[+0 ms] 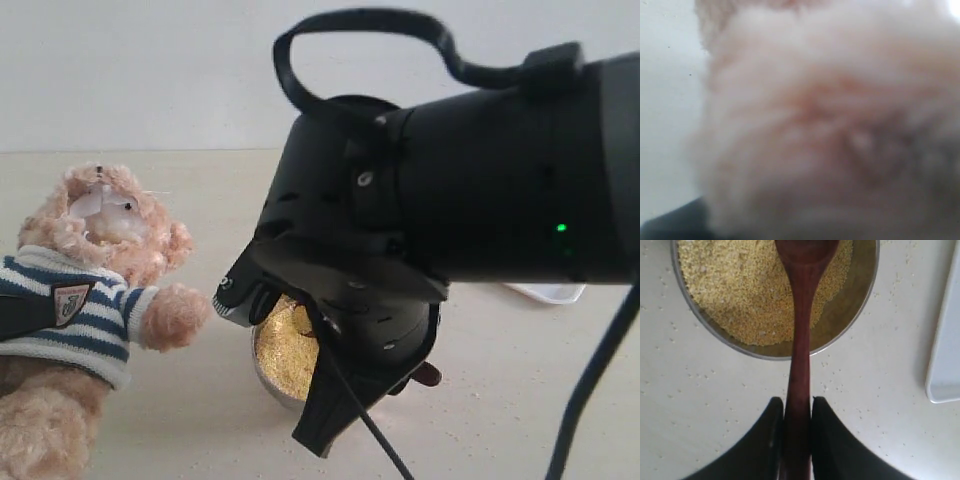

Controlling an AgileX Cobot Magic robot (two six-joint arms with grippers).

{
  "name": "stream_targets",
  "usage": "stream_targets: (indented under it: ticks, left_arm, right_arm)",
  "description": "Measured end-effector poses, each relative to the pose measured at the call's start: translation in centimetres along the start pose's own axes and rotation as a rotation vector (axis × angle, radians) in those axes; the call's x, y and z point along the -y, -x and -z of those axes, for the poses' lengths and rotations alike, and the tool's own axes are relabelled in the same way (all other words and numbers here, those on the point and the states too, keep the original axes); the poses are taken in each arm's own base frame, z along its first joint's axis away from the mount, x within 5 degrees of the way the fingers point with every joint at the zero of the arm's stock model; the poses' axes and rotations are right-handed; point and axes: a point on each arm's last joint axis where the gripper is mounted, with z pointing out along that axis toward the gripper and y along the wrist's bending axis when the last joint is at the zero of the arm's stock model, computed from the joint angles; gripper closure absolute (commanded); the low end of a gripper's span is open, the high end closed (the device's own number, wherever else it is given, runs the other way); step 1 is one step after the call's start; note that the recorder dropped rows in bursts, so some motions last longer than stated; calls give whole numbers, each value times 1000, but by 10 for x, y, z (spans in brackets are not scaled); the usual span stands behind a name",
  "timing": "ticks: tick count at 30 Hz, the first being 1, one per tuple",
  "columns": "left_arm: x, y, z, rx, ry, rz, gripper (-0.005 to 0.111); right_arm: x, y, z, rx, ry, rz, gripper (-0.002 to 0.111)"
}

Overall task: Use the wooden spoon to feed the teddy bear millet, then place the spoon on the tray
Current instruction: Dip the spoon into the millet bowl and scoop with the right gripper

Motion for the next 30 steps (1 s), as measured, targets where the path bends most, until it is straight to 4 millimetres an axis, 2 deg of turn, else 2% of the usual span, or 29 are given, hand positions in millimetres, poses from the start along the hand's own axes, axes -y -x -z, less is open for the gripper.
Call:
stream_targets:
  ticks: [3, 9, 11, 14, 19, 25, 30]
  left_arm:
    - [0, 0, 0, 0, 0, 0, 102]
    - [0, 0, 0, 0, 0, 0, 102]
    - [0, 0, 0, 0, 0, 0, 102]
    - [0, 0, 0, 0, 0, 0, 102]
    - [0, 0, 0, 0, 0, 0, 102]
    - [0, 0, 0, 0, 0, 0, 102]
    - [0, 0, 0, 0, 0, 0, 102]
  right_arm:
    - [3, -2, 6, 16, 26, -31, 99]
    - [8, -5, 5, -11, 112, -115, 99]
    - [6, -4, 11, 31, 177, -152, 99]
    - [10, -15, 17, 117, 262, -236, 99]
    - [13, -39, 8, 117, 287, -295, 99]
    - [8, -46, 9, 185, 366, -331, 99]
    - [14, -47, 6, 194, 365, -357, 99]
